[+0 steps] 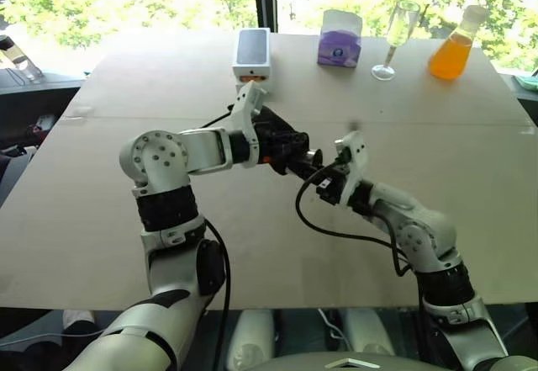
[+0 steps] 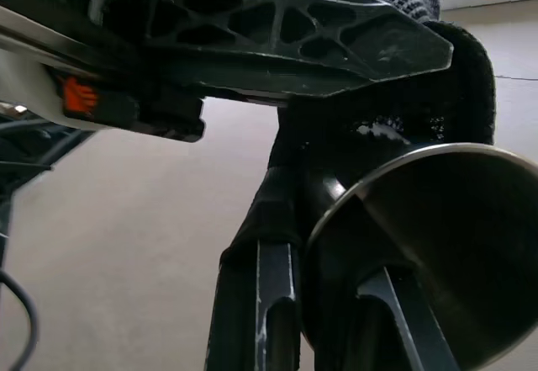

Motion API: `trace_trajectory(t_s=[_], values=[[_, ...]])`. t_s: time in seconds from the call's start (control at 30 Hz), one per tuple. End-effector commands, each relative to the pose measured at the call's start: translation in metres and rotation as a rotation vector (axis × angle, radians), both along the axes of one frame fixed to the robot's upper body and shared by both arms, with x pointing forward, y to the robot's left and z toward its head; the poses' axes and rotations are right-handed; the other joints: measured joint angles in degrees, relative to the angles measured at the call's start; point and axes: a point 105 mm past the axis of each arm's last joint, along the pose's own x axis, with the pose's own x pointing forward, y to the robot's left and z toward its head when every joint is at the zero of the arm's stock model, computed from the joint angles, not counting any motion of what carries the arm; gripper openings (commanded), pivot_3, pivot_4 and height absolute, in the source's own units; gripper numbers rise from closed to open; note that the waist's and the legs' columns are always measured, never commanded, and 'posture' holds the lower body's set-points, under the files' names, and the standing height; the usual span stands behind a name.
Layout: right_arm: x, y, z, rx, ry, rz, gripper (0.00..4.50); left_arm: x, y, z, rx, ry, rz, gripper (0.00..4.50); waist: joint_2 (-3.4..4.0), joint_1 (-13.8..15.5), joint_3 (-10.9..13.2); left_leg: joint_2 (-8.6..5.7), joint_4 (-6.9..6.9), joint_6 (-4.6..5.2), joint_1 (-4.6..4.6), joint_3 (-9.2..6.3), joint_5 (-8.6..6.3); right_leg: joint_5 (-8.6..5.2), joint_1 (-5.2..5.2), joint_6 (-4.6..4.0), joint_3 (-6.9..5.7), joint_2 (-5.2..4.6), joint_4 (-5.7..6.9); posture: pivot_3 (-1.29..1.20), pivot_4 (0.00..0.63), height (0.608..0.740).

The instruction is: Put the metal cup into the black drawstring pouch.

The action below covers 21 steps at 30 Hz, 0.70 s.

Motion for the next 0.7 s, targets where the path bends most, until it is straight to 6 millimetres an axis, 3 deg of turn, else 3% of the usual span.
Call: trace_trajectory(t_s=[0.03,0.2,0.37,0.57,0.7], values=[[0.007,0.011,0.019,0.034,-0.129,-0.027,0.08,-0.007,-0.010,0.011,-0.012,-0.029,-0.067,0.00,0.00,-0.20,0.00,0.00,0.00,0.00,-0.01,0.00,0.00,0.00,-0.01,0.00,0.00,0.00,0.01,0.00,0.150,0.737],[0.024,0.001,0.044,0.300,-0.068,-0.115,0.08,-0.008,-0.005,0.004,-0.027,0.014,-0.055,0.00,0.00,-0.41,0.00,0.00,0.00,-0.02,-0.01,-0.02,0.01,0.00,-0.01,-0.01,-0.01,-0.04,0.04,0.00,0.150,0.737],[0.034,-0.014,0.045,0.613,0.131,-0.119,0.08,-0.002,0.007,0.002,-0.063,0.054,0.000,0.00,0.02,-0.53,0.01,-0.02,0.00,-0.02,-0.01,-0.04,0.01,0.01,0.00,-0.01,-0.04,-0.10,0.04,0.00,0.150,0.737],[0.044,-0.013,0.045,0.812,0.258,-0.119,0.08,0.002,0.011,0.015,-0.182,0.076,0.014,0.00,0.06,-0.78,0.04,-0.02,0.00,-0.02,0.00,-0.03,0.01,0.01,-0.01,-0.01,-0.04,-0.08,0.10,0.00,0.150,0.737],[0.042,0.002,0.035,0.715,0.247,-0.100,0.08,-0.001,0.005,0.025,-0.307,0.075,-0.017,0.00,0.07,-0.89,0.04,-0.03,-0.01,-0.02,0.00,-0.02,0.01,0.01,-0.02,-0.01,-0.02,-0.09,0.09,0.00,0.150,0.737]])
